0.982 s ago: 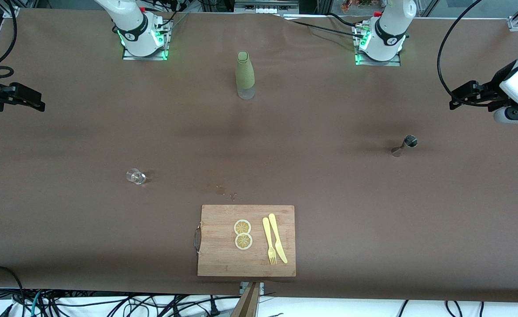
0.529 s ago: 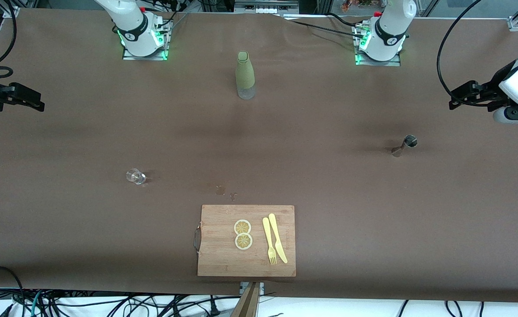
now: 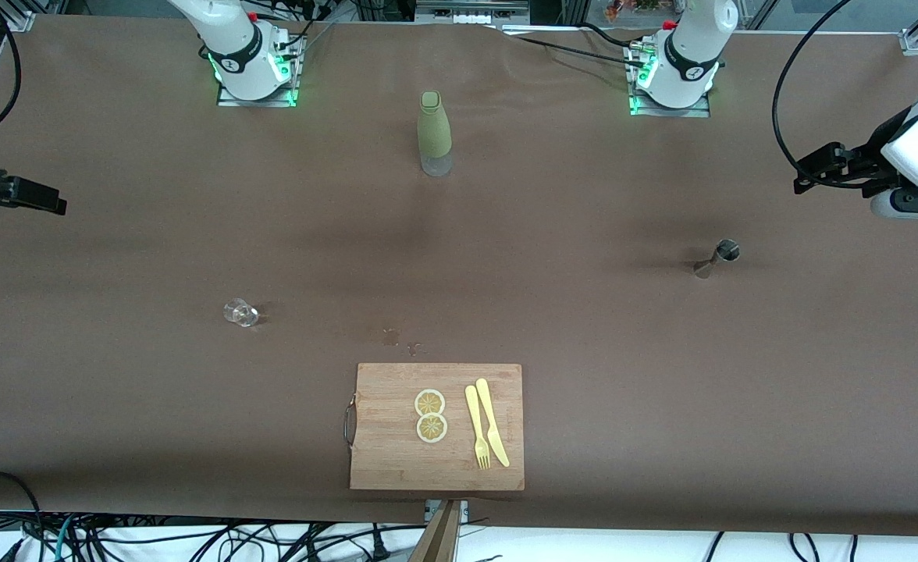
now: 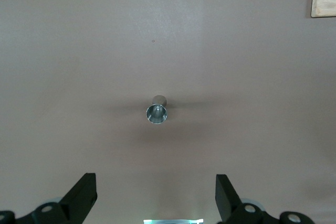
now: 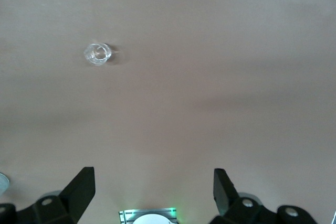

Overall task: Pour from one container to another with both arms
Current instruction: 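Reach the right gripper toward the clear glass measuring cup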

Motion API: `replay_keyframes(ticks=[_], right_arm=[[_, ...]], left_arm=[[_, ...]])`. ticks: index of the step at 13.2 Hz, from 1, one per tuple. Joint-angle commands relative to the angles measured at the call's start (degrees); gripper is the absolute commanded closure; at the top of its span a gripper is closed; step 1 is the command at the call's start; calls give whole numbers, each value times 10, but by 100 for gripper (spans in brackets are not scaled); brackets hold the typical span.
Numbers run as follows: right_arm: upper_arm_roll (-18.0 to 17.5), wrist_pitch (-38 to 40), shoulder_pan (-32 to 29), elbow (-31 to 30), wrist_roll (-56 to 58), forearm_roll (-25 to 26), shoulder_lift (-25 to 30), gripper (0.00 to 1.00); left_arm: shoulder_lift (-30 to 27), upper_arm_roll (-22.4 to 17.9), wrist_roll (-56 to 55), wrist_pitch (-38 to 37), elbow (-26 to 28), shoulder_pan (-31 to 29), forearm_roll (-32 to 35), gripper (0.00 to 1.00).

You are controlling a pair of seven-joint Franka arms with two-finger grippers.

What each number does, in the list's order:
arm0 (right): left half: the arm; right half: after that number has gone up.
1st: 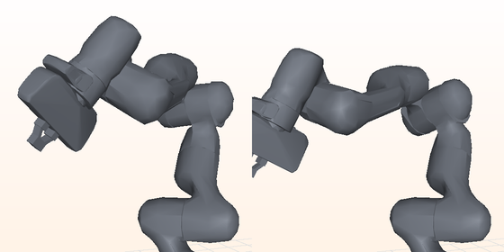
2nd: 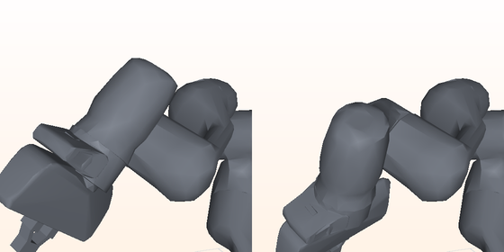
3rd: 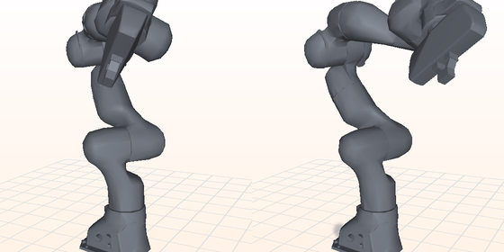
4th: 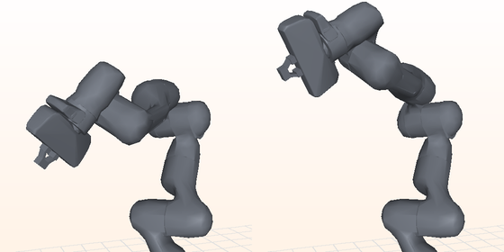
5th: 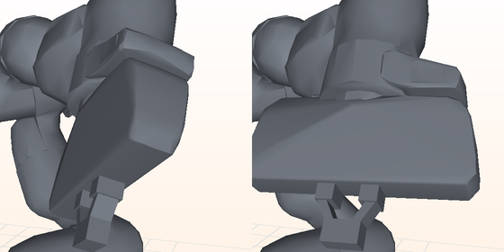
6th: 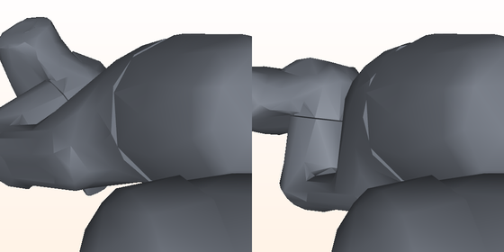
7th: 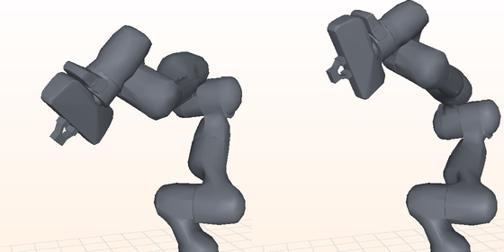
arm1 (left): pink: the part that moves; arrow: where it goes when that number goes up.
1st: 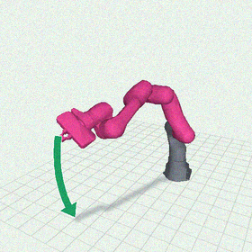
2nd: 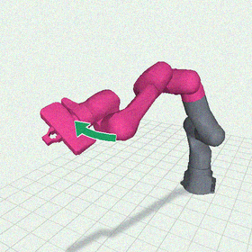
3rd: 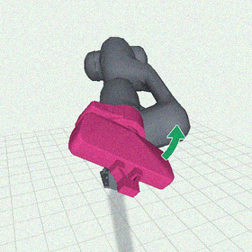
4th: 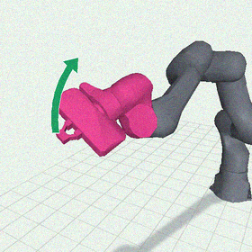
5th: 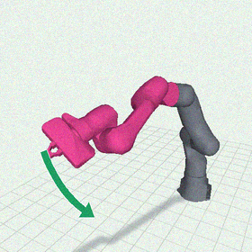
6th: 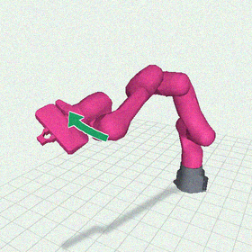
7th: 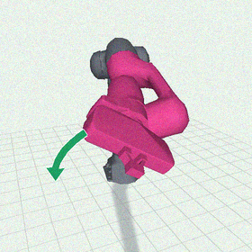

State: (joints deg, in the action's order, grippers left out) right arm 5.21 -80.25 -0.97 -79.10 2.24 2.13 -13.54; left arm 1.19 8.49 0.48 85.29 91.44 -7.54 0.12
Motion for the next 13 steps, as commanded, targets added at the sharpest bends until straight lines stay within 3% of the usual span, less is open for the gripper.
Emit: replay_keyframes(ticks=[1, 7, 13], right_arm=[[1, 4, -2, -2, -5, -9, -8, 0], [1, -3, -3, -1, 5, -10, -31, 0], [2, -82, -19, -7, 279, -11, -61, 0]], left_arm=[[4, 3, 4, -9, -11, 0, 10, 0], [4, 3, 4, -10, -10, 0, 10, 0], [4, 3, 5, -10, -8, -2, 10, 0]])
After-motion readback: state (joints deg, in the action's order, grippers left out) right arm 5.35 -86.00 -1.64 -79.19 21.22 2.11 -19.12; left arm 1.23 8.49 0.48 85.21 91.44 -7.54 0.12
